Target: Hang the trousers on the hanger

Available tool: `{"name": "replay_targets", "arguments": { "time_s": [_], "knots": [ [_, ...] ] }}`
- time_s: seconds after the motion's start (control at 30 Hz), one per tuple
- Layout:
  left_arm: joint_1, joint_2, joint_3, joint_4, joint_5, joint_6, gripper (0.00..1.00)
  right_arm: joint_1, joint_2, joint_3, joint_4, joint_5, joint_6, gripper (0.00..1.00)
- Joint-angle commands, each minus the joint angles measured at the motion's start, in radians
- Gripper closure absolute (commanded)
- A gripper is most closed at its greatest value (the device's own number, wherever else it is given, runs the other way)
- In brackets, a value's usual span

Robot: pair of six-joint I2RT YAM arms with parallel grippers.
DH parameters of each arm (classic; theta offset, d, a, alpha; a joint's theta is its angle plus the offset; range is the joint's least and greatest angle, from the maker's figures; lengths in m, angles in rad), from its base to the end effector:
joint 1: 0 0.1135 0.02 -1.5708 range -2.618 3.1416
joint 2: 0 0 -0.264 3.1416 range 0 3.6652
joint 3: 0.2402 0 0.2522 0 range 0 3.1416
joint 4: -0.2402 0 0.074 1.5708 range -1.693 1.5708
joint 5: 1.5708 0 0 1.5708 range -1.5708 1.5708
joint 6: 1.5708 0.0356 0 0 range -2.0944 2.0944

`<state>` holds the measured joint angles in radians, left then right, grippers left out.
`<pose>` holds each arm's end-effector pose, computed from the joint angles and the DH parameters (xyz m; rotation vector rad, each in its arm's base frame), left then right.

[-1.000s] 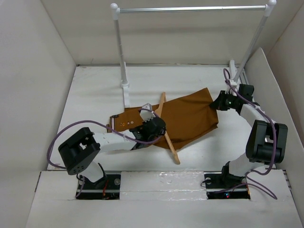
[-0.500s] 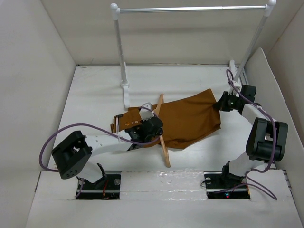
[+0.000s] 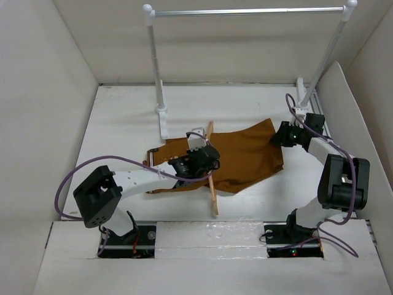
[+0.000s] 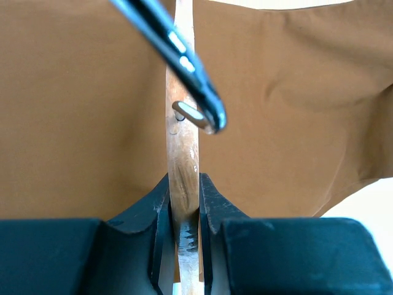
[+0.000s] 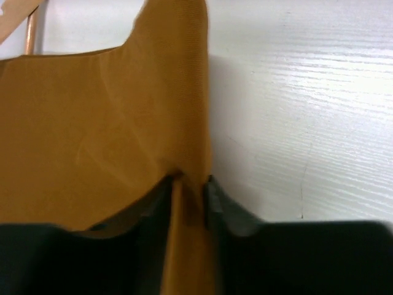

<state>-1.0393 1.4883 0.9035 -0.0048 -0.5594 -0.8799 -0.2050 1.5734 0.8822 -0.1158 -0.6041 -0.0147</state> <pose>0.1796 -0.2682 0.2335 -0.1530 2.1063 -0.5691 0.3166 -0.0452 0.1930 -0.0667 2.2748 0.5999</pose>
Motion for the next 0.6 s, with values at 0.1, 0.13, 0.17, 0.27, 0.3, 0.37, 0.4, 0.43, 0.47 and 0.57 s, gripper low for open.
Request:
{"name": "replay_targets", "arguments": {
  "time_s": [0.1, 0.13, 0.17, 0.27, 0.3, 0.37, 0.4, 0.43, 0.47, 0.57],
  "knots": [
    [-0.011, -0.091, 0.165, -0.032, -0.094, -0.025, 1.0, 0.078, -0.185, 0.053, -0.093, 0.007, -0.034, 0.3],
    [-0.011, -0.108, 0.178, -0.035, -0.103, 0.005, 1.0, 0.104, -0.206, 0.069, -0.14, 0.009, -0.037, 0.25],
    [-0.011, -0.137, 0.216, -0.043, -0.112, 0.022, 1.0, 0.116, -0.228, 0.096, -0.157, 0.007, -0.039, 0.25],
    [-0.011, -0.164, 0.326, -0.089, -0.129, 0.087, 1.0, 0.171, -0.32, 0.136, -0.2, -0.022, -0.018, 0.42],
    [-0.011, -0.166, 0.357, -0.102, -0.134, 0.104, 1.0, 0.194, -0.343, 0.179, -0.214, -0.005, -0.004, 0.44],
    [-0.011, -0.174, 0.429, -0.135, -0.14, 0.134, 1.0, 0.245, -0.427, 0.234, -0.261, 0.029, 0.013, 0.65],
    [-0.011, -0.177, 0.449, -0.138, -0.14, 0.147, 1.0, 0.294, -0.461, 0.274, -0.263, 0.033, 0.013, 0.68],
    [-0.011, -0.18, 0.468, -0.138, -0.14, 0.162, 1.0, 0.314, -0.496, 0.285, -0.245, 0.043, 0.048, 0.68],
    [-0.011, -0.177, 0.51, -0.145, -0.131, 0.185, 1.0, 0.332, -0.566, 0.29, -0.213, 0.05, 0.065, 0.66],
    [-0.001, -0.157, 0.628, -0.188, -0.106, 0.222, 1.0, 0.386, -0.636, 0.308, -0.125, 0.017, 0.136, 0.33]
  ]
}}
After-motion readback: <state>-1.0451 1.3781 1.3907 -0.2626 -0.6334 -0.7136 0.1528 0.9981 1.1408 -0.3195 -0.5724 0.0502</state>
